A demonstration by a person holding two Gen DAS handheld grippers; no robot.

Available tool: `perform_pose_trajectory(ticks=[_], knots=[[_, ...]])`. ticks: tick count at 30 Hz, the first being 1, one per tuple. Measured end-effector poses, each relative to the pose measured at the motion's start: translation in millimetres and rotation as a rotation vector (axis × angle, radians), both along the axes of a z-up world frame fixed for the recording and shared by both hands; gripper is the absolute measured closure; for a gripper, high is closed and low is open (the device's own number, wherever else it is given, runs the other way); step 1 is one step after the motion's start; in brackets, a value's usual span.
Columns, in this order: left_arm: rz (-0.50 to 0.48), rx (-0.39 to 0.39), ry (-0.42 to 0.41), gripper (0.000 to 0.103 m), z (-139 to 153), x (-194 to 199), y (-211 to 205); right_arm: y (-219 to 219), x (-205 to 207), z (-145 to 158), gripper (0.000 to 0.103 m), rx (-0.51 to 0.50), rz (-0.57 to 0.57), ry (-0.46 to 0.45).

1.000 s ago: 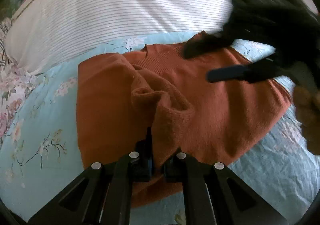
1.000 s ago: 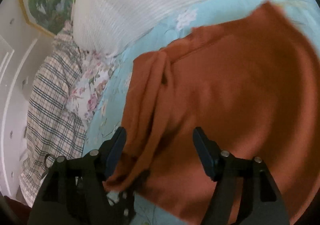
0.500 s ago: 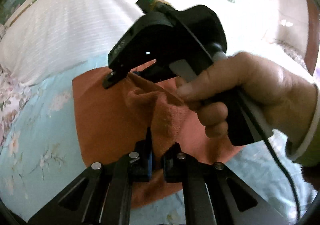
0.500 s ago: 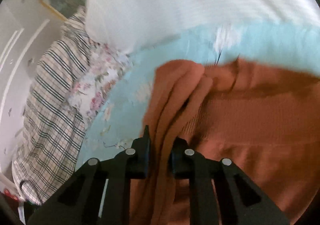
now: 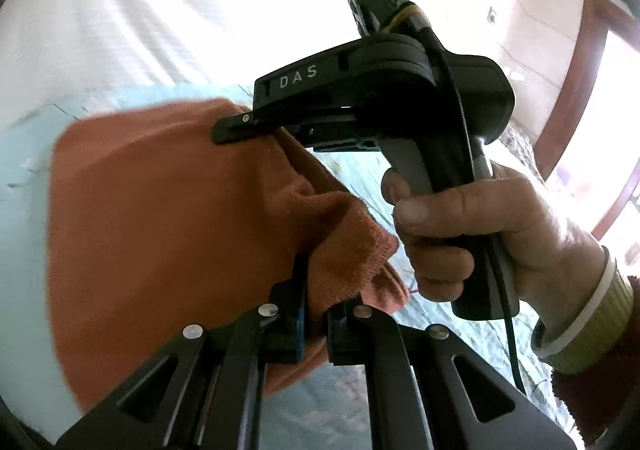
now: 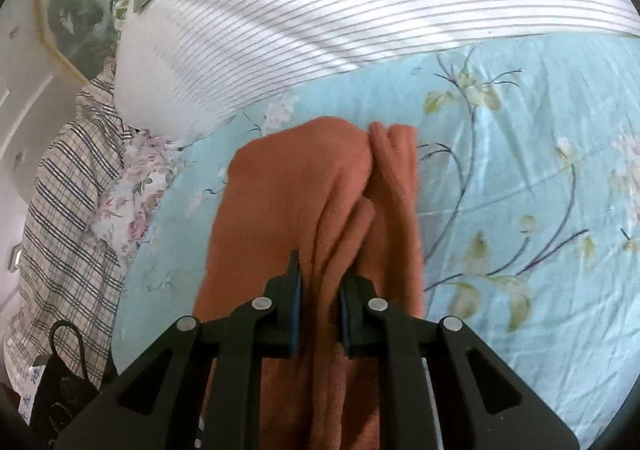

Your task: Fold small clothes

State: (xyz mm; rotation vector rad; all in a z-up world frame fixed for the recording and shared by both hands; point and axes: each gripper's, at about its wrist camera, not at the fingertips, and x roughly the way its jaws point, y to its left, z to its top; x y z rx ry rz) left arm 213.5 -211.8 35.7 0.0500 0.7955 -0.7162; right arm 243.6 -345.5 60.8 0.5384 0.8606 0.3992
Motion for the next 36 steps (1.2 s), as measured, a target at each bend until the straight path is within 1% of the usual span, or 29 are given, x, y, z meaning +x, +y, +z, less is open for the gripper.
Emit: perform_pose_trajectory(ticks=[2,3,5,8,11,13,15,16,17,18,19,20,21,24,26,28,31,33,34,36], knots=[[-0.002,0.005,0.013,0.097,-5,0,-4,-3,-1,3,0.087,0.008,-0.009,-0.029],[-0.002,0.007,0.011,0.097,-6,1,-5,-3,1,2,0.087,-0.003,-0.012,-0.027],[-0.006,0.012,0.017,0.097,-10,4,-5,-2,5,-5,0.087,-0.065,-0.025,-0.001],[-0.015,0.027,0.055,0.095,-21,11,-9,-5,2,-15,0.087,-0.068,-0.038,0.011],[-0.023,0.019,0.072,0.091,-24,10,-5,-6,-6,-11,0.087,-0.066,-0.054,-0.001],[-0.033,0.006,0.091,0.082,-23,6,1,-5,-11,-6,0.086,-0.081,-0.056,-0.01],[-0.039,-0.013,0.109,0.068,-18,0,15,-7,-19,0,0.078,-0.091,-0.078,-0.014],[-0.033,-0.017,0.11,0.061,-16,-3,23,-7,-24,2,0.06,-0.094,-0.089,-0.02],[-0.024,-0.027,0.108,0.047,-13,-6,33,-10,-29,4,0.036,-0.092,-0.104,-0.031],[-0.01,-0.036,0.105,0.035,-10,-8,41,-11,-34,6,0.027,-0.088,-0.117,-0.042],[0.013,-0.049,0.102,0.031,-6,-11,56,-11,-38,7,0.021,-0.082,-0.122,-0.052],[0.032,-0.061,0.098,0.026,-2,-12,68,-13,-41,6,0.021,-0.072,-0.12,-0.056],[0.054,-0.065,0.097,0.023,2,-10,75,-13,-41,4,0.021,-0.066,-0.115,-0.044],[0.153,-0.087,0.104,0.022,2,3,122,-11,-39,-7,0.021,-0.062,-0.104,0.008],[0.229,-0.107,0.115,0.022,2,26,151,-8,-38,-12,0.021,-0.053,-0.091,0.025],[0.281,-0.144,0.176,0.023,-5,46,174,-6,-37,-15,0.021,-0.028,-0.083,0.032],[0.303,-0.212,0.278,0.023,-19,70,194,-5,-35,-18,0.021,-0.004,-0.08,0.045],[0.305,-0.234,0.327,0.023,-31,83,200,-3,-33,-19,0.021,-0.014,-0.077,0.057],[0.305,-0.239,0.344,0.023,-36,84,200,-2,-32,-19,0.021,-0.018,-0.075,0.062],[0.3,-0.255,0.375,0.023,-46,99,195,-1,-28,-23,0.021,-0.018,-0.069,0.081]])
